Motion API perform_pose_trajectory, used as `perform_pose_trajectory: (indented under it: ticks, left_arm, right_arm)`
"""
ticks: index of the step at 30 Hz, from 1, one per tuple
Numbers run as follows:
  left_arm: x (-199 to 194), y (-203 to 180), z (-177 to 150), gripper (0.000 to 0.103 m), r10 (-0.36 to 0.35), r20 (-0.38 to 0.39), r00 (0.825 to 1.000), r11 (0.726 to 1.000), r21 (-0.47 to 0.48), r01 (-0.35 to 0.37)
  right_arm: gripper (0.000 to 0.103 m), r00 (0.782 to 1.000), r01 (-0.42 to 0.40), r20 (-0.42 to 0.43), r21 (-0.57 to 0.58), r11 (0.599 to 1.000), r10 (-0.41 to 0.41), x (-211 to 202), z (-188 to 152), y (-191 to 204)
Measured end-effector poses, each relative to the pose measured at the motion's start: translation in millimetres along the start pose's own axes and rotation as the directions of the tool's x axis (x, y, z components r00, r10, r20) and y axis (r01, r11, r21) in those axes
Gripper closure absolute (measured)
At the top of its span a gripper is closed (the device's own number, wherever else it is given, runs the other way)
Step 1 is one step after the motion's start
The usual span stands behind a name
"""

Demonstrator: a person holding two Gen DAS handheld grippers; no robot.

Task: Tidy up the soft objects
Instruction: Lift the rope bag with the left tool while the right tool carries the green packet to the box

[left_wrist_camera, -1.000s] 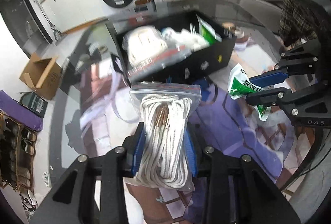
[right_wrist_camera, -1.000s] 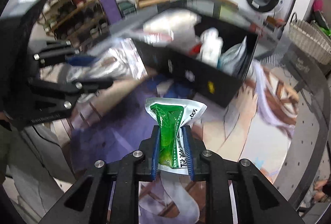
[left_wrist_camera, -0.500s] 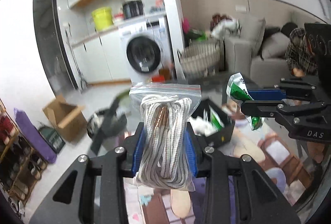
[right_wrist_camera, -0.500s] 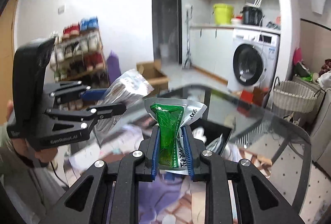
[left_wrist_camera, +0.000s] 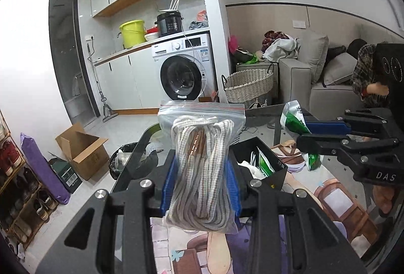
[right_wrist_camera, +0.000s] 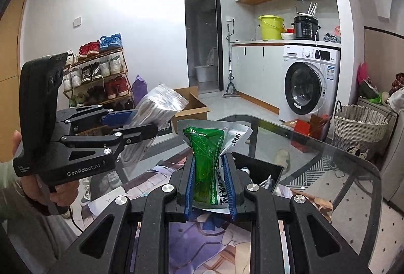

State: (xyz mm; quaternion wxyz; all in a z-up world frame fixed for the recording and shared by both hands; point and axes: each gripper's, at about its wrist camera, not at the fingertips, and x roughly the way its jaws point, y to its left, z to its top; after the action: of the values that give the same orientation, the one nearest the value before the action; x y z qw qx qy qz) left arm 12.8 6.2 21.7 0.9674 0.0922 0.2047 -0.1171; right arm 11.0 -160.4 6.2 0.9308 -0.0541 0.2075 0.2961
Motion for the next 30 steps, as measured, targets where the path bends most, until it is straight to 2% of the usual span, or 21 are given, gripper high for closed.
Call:
perform_pose_trajectory:
  ticks: [4,9,21,30]
  left_arm:
    - [-0.6,0.5,0.3,0.068,0.007,0.008,1.0,1.0,-0.008,-0.007]
    - [5.8,6.1,4.4,0.068,0.052,0.003,0.999,0.998,-0.036,-0.052]
    - [21.6,20.2,32.3,0.068,0.115,0.054,0.992,0.987,-0.12,-0.108]
    - [40.1,20.0,43.2,0.068,0.129,0.054,0.99,0.981,-0.153,-0.12]
  right_arm:
    - [0.082,1.0,0.004,0.004,0.004,1.0,-0.004,4.3,4.1,-1.4]
    - [0.082,1.0,0.011,0.01,0.001,1.0,-0.011,17.6,16.4,-0.7]
    - [0.082,0.995,0.008,0.096,0.007,1.0,-0.009,36.8,72.9,-4.2]
    - [0.082,0.997,0.027,0.066,0.055,0.998,-0.03,50.8,90.2,-24.8]
